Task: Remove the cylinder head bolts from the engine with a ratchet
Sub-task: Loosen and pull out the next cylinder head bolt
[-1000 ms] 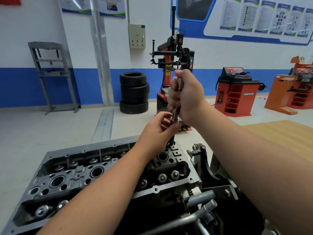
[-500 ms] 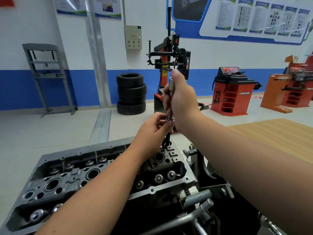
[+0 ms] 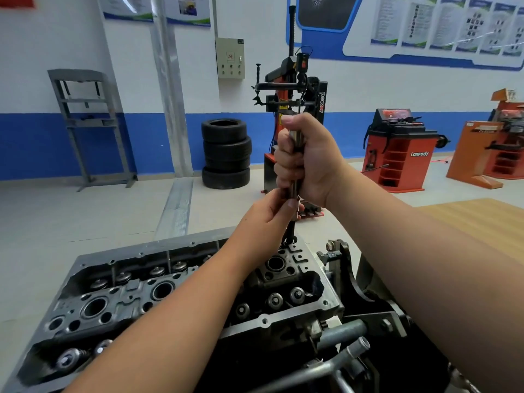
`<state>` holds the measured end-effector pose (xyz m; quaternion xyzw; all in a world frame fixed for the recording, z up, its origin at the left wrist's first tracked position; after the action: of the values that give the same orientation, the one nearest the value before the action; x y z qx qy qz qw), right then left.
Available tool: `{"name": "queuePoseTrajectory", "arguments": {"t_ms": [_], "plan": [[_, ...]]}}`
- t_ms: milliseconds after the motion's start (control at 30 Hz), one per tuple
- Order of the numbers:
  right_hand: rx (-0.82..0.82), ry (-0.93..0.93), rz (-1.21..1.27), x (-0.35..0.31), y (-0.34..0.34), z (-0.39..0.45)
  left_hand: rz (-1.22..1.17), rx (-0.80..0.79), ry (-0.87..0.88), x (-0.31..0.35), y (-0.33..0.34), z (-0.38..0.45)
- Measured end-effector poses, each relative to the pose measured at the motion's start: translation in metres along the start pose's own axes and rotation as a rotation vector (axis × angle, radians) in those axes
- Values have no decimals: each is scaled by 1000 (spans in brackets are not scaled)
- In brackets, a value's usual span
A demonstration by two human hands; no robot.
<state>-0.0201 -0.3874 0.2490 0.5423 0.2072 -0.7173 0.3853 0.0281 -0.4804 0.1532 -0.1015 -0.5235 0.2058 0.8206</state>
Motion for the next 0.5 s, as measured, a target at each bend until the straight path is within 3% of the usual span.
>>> {"name": "queuePoseTrajectory", "arguments": {"t_ms": [167, 300, 367, 400, 500], "plan": [[163, -54, -6, 3, 7, -8, 76, 40, 24, -3, -4, 4], [456, -200, -310, -1, 13, -10, 18, 83, 38, -5, 1, 9], [433, -257, -396, -4, 15, -8, 12, 88, 24, -6, 2, 11], [399, -240, -317, -5, 12, -7, 0, 77, 12, -7, 2, 10], [114, -38, -65, -9, 3, -4, -8, 14, 5, -11, 1, 4]]}}
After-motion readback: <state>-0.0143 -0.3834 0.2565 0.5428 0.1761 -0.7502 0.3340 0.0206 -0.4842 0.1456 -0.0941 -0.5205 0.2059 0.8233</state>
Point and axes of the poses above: each hand's wrist, its own z-axis towards the middle knuckle, its own y-axis out of the palm, x = y × z, the point moved 2 cm from there along z, towards the middle knuckle, and after that the axes turned 5 degrees about -x, right-handed, at the moved point
